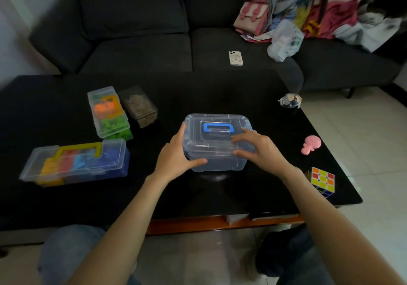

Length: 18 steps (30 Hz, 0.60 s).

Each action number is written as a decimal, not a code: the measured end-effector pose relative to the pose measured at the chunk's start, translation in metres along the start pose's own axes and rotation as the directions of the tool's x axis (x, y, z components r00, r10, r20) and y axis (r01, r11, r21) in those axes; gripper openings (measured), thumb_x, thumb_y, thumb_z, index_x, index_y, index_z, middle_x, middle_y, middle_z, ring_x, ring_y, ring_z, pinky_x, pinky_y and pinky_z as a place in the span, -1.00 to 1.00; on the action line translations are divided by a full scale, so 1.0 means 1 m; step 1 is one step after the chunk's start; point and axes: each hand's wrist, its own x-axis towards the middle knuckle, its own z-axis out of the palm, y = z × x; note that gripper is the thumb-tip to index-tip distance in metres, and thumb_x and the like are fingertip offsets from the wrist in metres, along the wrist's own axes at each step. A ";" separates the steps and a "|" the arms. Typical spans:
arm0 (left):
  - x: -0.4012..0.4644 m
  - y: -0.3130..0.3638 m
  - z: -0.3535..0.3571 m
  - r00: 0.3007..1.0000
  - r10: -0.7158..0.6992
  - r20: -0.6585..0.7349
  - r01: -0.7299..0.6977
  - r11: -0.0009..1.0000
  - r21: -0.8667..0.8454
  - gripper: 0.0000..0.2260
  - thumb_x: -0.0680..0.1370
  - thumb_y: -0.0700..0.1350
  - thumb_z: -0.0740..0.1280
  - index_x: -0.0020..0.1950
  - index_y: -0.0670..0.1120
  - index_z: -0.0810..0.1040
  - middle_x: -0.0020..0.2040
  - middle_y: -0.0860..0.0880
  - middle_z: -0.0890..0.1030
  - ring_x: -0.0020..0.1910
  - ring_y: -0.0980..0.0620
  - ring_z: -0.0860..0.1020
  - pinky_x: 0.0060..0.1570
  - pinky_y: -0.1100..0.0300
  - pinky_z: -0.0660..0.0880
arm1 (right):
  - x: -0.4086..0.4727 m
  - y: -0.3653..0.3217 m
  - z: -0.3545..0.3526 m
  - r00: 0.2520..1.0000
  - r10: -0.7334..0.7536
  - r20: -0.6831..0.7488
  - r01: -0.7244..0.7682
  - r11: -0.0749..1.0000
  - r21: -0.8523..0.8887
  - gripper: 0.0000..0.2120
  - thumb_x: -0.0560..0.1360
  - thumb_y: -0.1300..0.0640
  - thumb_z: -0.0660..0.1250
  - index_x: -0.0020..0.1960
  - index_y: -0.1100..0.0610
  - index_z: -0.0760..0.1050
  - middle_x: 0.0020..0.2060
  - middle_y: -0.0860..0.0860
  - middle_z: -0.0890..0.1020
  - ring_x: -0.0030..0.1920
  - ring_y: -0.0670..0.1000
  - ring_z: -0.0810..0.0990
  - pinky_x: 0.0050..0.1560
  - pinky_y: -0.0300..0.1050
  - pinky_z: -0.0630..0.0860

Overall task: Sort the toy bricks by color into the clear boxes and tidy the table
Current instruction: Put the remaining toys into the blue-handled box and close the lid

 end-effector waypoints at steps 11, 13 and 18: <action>0.001 -0.021 0.001 0.983 -0.033 -0.180 0.065 0.983 0.172 -0.16 0.33 0.25 0.44 0.50 0.03 0.18 0.49 -0.01 0.17 0.37 -0.05 0.34 0.27 -0.02 0.38 | 0.009 0.021 -0.002 0.754 0.326 -0.570 -0.229 0.944 0.237 -0.74 0.51 0.10 0.34 0.19 0.08 0.53 0.05 -0.04 0.61 0.05 -0.08 0.58 0.07 -0.13 0.53; 0.003 -0.021 0.002 0.973 -0.046 -0.225 0.088 0.979 0.181 -0.19 0.34 0.26 0.44 0.48 0.02 0.21 0.49 -0.04 0.17 0.36 -0.07 0.35 0.25 -0.02 0.39 | 0.006 0.033 0.006 0.722 0.302 -0.623 -0.358 0.933 0.038 -0.75 0.49 0.06 0.36 0.15 0.08 0.54 0.06 0.03 0.62 0.05 0.01 0.58 0.05 0.00 0.55; 0.001 -0.015 0.013 0.954 0.020 -0.298 0.087 0.937 0.339 -0.27 0.36 0.24 0.43 0.43 -0.01 0.29 0.48 -0.13 0.20 0.41 -0.15 0.23 0.30 -0.06 0.31 | -0.006 0.061 0.028 0.746 0.366 -0.556 -0.590 0.751 -0.296 -0.72 0.49 0.01 0.35 0.15 0.10 0.53 0.11 0.11 0.58 0.14 0.13 0.52 0.18 0.09 0.44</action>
